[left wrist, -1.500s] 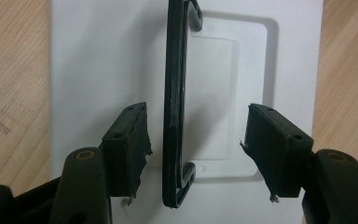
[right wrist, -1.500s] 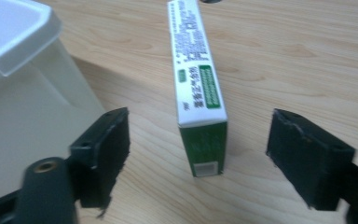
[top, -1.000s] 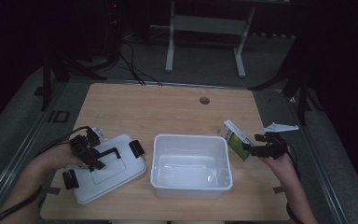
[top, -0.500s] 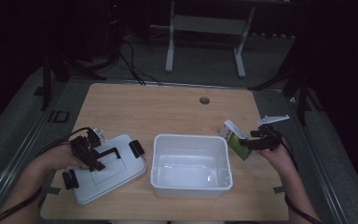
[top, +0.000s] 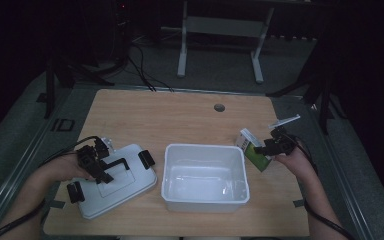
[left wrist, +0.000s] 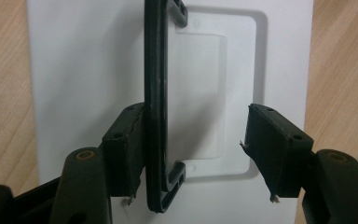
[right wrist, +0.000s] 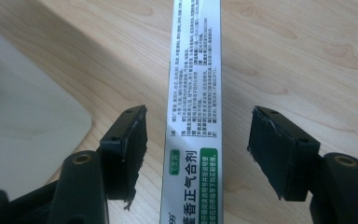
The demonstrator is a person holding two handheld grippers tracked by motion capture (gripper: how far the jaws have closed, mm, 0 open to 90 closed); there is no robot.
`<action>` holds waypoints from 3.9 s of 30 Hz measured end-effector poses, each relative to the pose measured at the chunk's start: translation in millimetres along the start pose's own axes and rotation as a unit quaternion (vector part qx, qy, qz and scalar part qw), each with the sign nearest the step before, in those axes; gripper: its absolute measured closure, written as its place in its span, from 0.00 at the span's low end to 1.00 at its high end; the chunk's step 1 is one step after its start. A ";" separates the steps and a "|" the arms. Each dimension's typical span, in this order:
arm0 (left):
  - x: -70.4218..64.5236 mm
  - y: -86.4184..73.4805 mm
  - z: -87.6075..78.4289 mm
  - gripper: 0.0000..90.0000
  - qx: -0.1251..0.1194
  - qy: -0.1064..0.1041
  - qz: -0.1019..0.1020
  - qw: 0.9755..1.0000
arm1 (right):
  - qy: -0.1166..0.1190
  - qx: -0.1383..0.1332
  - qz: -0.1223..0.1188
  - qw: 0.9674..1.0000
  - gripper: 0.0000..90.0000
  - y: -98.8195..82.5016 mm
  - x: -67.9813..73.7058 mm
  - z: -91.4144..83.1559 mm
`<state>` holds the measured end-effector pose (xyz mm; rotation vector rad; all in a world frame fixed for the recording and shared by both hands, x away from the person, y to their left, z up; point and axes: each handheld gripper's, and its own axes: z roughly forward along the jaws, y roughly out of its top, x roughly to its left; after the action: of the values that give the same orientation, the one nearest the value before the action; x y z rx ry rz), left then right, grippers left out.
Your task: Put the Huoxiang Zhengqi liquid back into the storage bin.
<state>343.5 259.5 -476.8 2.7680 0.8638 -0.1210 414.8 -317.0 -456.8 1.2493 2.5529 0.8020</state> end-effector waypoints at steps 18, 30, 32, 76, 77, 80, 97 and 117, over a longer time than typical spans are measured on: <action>0.7 -0.7 4.8 0.44 0.010 -0.004 0.000 1.000 | -0.020 0.089 -0.015 0.996 0.45 21.3 0.9 14.9; -0.4 3.3 5.3 0.44 0.010 -0.004 0.007 1.000 | -0.019 0.171 -0.041 0.984 0.66 38.8 9.0 29.2; -0.4 3.3 5.9 0.44 0.011 -0.004 0.007 1.000 | -0.021 0.180 -0.041 0.983 0.67 40.8 9.6 29.7; -0.7 3.6 4.7 0.44 0.011 -0.002 0.006 1.000 | -0.021 0.162 -0.094 0.982 0.71 55.3 30.1 -39.9; -0.9 3.9 5.1 0.44 0.013 -0.002 0.006 1.000 | -0.024 0.161 -0.101 0.981 0.71 57.0 32.2 -43.2; -1.4 4.4 4.6 0.44 0.016 0.000 0.007 1.000 | -0.032 0.157 -0.114 0.981 0.71 62.8 38.4 -54.8; -3.7 5.5 3.0 0.44 0.023 -0.003 0.011 1.000 | -0.020 0.112 -0.185 0.976 0.71 88.1 87.9 -104.9; -4.9 5.1 2.1 0.44 0.029 -0.003 0.012 1.000 | 0.057 0.100 -0.292 0.949 0.71 94.4 162.9 -108.9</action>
<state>342.4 252.2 -477.1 2.8286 0.8393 -0.1516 333.8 -185.5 -303.7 0.4267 2.9148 0.5000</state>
